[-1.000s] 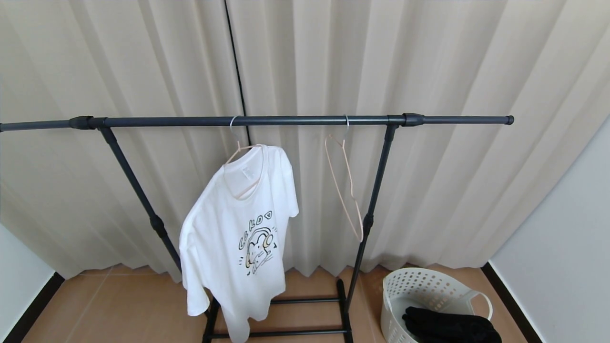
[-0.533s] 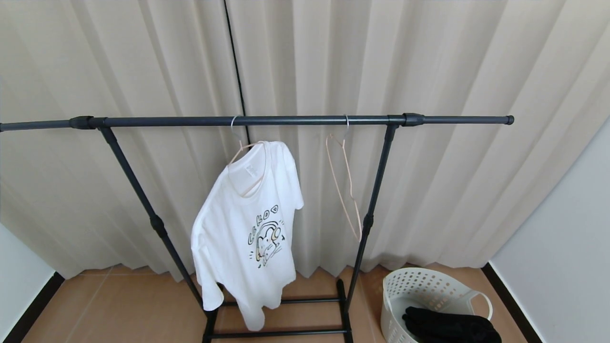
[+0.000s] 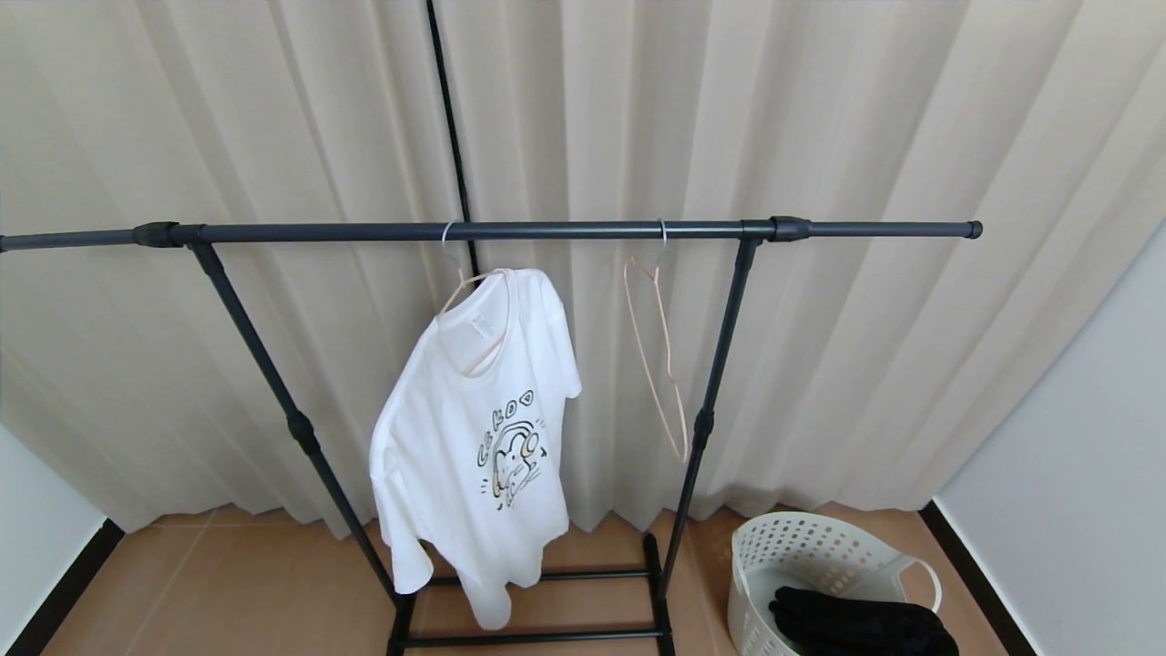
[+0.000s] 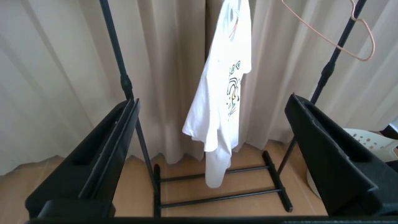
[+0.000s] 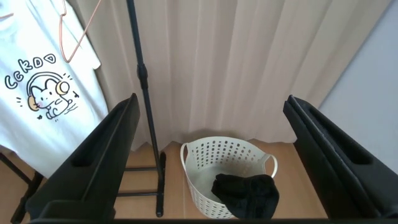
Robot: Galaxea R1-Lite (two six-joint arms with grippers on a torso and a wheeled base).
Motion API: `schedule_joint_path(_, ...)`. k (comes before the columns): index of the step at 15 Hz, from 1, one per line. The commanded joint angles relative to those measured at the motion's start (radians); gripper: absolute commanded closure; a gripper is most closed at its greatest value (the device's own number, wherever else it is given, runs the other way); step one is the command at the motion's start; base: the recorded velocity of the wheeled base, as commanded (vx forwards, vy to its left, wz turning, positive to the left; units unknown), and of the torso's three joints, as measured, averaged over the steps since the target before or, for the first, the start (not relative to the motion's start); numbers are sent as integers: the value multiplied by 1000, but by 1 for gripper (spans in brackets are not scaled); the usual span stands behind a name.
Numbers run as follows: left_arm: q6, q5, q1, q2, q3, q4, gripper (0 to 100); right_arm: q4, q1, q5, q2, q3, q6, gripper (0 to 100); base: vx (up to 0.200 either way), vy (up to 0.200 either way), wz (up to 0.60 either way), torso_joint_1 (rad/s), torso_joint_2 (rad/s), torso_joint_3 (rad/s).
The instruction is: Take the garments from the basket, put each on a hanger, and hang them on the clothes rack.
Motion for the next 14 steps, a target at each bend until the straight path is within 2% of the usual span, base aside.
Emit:
schedule_joint_path(1,-4,2,-1,-2,0,-1,0,0,0,0,0,0,4,0,0,0,0,0,0,0)
schedule_joint_path(11,-4,1,-1,-2,0,-4,0,1,0,2,0,0,0,0,0,0,0,0,0,0)
schedule_joint_path(14,-6,1,-1,-2,0,-4,0,1,0,2,0,0,0,0,0,0,0,-115,290,152)
